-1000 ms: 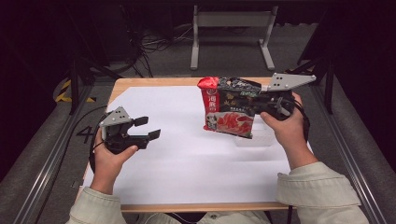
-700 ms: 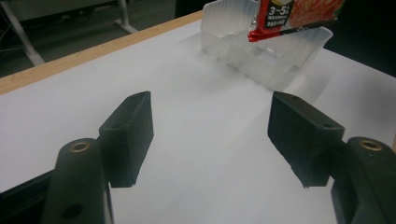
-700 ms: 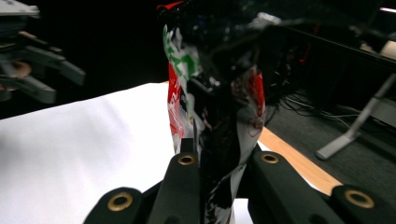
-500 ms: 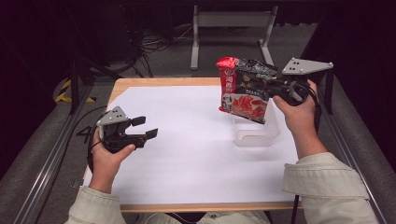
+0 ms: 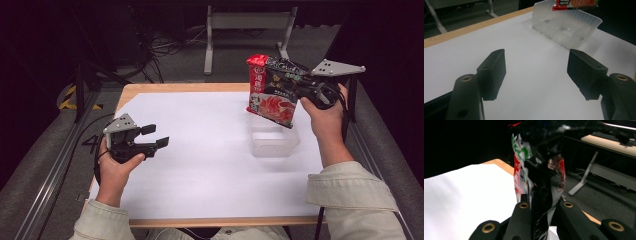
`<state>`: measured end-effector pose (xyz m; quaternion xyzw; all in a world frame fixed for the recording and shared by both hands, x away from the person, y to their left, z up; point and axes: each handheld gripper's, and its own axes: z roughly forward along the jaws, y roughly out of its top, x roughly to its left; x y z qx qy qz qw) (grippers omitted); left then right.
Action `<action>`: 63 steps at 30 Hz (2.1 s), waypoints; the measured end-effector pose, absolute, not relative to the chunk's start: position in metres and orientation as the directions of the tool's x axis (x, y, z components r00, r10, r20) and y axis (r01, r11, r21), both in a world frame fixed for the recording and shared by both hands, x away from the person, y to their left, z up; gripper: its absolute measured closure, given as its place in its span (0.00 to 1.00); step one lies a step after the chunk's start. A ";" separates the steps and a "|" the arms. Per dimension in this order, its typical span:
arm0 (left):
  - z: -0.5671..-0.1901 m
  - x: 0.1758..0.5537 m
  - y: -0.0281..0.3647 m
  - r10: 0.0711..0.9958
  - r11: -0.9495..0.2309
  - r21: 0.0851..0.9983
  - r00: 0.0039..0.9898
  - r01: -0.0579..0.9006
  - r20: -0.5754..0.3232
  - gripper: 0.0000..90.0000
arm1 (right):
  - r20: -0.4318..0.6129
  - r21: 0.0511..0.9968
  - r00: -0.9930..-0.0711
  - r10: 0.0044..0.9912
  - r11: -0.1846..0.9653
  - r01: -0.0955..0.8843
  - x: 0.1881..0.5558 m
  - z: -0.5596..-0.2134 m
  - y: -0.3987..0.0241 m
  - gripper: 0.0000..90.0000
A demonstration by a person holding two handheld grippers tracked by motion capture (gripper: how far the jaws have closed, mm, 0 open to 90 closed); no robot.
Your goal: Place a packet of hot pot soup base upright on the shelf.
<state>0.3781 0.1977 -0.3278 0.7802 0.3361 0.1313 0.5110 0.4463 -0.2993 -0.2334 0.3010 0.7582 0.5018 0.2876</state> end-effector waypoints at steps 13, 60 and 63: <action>-0.328 0.379 0.198 0.655 -0.264 0.885 0.745 0.384 -0.127 0.36 | -0.112 0.938 -0.619 0.778 0.289 0.194 0.450 -0.251 -0.312 0.94; -0.329 0.379 0.199 0.652 -0.249 0.882 0.743 0.400 -0.152 0.37 | -0.036 0.960 -0.609 0.792 0.197 0.199 0.452 -0.316 -0.325 0.93; -0.329 0.379 0.198 0.651 -0.252 0.883 0.744 0.397 -0.150 0.37 | -0.052 0.959 -0.612 0.789 0.210 0.189 0.454 -0.315 -0.323 0.93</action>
